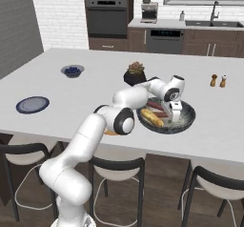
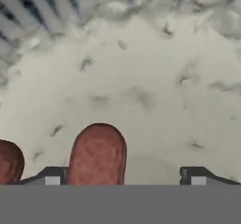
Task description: Place one bun and one sausage from the bowl on each plate.
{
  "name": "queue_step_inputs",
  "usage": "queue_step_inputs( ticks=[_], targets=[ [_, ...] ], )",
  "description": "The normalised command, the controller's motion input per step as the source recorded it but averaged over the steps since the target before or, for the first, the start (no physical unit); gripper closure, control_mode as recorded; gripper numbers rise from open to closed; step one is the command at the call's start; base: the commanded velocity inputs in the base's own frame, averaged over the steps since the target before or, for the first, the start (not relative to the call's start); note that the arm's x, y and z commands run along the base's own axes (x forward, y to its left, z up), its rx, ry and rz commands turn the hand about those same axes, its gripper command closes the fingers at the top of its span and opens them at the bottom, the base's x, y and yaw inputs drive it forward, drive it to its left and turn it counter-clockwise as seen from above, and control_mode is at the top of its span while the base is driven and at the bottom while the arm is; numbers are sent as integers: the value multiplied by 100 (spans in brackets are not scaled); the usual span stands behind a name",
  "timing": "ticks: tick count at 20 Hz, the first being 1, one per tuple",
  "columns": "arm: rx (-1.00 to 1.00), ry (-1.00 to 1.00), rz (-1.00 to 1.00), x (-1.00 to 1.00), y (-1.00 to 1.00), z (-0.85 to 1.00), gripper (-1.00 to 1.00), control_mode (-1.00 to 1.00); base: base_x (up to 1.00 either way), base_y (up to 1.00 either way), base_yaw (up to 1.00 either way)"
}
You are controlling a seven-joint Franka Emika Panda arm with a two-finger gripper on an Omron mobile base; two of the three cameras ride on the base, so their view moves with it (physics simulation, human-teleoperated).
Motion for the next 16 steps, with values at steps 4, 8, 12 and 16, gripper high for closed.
queue_step_inputs(
  ticks=[4, 8, 12, 16],
  targets=[
    [0, 0, 0, 0, 0, 0, -100, -100, 0, 0, 0],
    [0, 0, 0, 0, 0, 0, 100, -100, 0, 0, 0],
    [0, 0, 0, 0, 0, 0, 100, -100, 0, 0, 0],
    [0, 0, 0, 0, 0, 0, 100, -100, 0, 0, 0]
  ],
)
